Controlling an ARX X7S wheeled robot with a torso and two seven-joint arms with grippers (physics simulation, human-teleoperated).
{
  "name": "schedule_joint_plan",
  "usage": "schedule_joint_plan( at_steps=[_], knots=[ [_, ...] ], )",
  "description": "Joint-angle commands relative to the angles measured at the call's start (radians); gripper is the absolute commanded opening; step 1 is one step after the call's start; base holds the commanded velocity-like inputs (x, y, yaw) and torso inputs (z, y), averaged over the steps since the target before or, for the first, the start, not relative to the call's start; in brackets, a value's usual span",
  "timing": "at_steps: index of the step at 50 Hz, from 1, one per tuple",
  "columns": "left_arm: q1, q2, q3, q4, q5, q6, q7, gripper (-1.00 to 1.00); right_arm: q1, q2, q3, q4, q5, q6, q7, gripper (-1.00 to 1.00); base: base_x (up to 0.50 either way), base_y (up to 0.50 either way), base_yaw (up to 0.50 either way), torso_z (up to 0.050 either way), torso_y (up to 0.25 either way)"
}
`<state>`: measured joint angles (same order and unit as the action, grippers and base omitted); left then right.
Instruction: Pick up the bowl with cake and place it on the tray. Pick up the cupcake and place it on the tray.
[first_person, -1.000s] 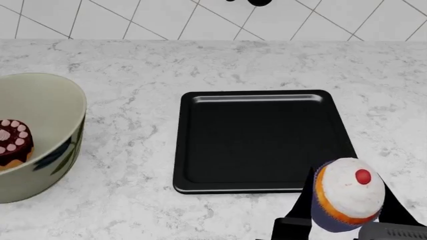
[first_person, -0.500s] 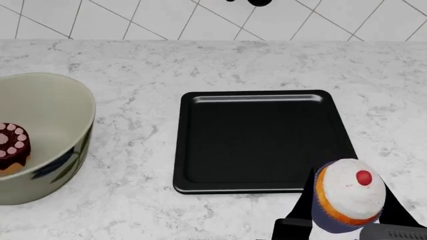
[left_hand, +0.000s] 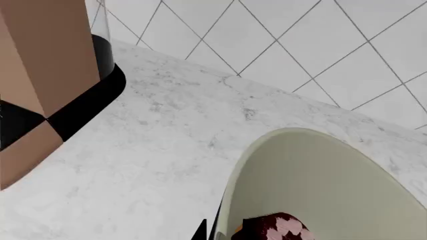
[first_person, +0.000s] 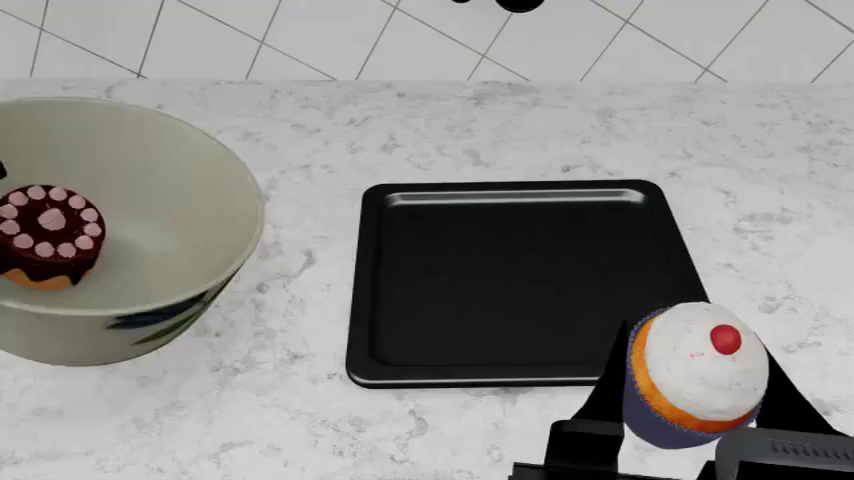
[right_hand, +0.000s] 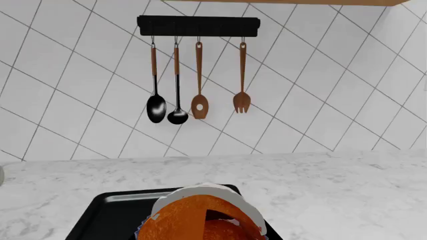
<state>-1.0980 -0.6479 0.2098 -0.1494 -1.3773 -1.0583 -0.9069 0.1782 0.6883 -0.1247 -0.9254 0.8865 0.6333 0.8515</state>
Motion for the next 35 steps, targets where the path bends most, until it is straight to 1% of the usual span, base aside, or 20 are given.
schedule_joint_plan(
  at_steps=[1, 9, 12, 15, 19, 21, 24, 30, 35],
  knots=[
    [-0.178, 0.11, 0.12, -0.172, 0.11, 0.087, 0.007, -1.0, 0.03, 0.0, -0.017, 0.038, -0.058, -0.005, -0.047, -1.0, 0.0, 0.0, 0.0, 0.0, 0.0],
    [-0.207, 0.143, 0.131, -0.215, 0.126, 0.109, 0.042, -1.0, 0.036, 0.003, -0.022, 0.047, -0.071, -0.012, -0.055, -1.0, 0.0, 0.0, 0.0, 0.0, 0.0],
    [-0.214, 0.156, 0.132, -0.222, 0.127, 0.117, 0.049, -1.0, 0.06, 0.001, -0.032, 0.065, -0.078, -0.005, -0.062, -1.0, 0.0, 0.0, 0.0, 0.0, 0.0],
    [-0.225, 0.168, 0.135, -0.225, 0.127, 0.119, 0.058, -1.0, 0.14, -0.008, -0.059, 0.083, -0.07, 0.025, -0.075, -1.0, 0.0, 0.0, 0.0, 0.0, 0.0],
    [-0.24, 0.182, 0.138, -0.219, 0.125, 0.122, 0.068, -1.0, 0.266, -0.039, -0.097, 0.16, -0.078, 0.052, -0.109, -1.0, 0.0, 0.0, 0.0, 0.0, 0.0],
    [-0.248, 0.186, 0.142, -0.216, 0.126, 0.124, 0.076, -1.0, 0.364, -0.063, -0.135, 0.227, -0.098, 0.069, -0.146, -1.0, 0.0, 0.0, 0.0, 0.0, 0.0],
    [-0.254, 0.191, 0.144, -0.226, 0.134, 0.135, 0.09, -1.0, 0.458, -0.095, -0.18, 0.336, -0.135, 0.066, -0.203, -1.0, 0.0, 0.0, 0.0, 0.0, 0.0],
    [-0.256, 0.193, 0.15, -0.232, 0.142, 0.145, 0.107, -1.0, 0.582, -0.139, -0.22, 0.519, -0.181, 0.045, -0.285, -1.0, 0.0, 0.0, 0.0, 0.0, 0.0],
    [-0.256, 0.187, 0.148, -0.228, 0.141, 0.147, 0.113, -1.0, 0.659, -0.165, -0.251, 0.672, -0.22, 0.049, -0.321, -1.0, 0.0, 0.0, 0.0, 0.0, 0.0]
  ],
)
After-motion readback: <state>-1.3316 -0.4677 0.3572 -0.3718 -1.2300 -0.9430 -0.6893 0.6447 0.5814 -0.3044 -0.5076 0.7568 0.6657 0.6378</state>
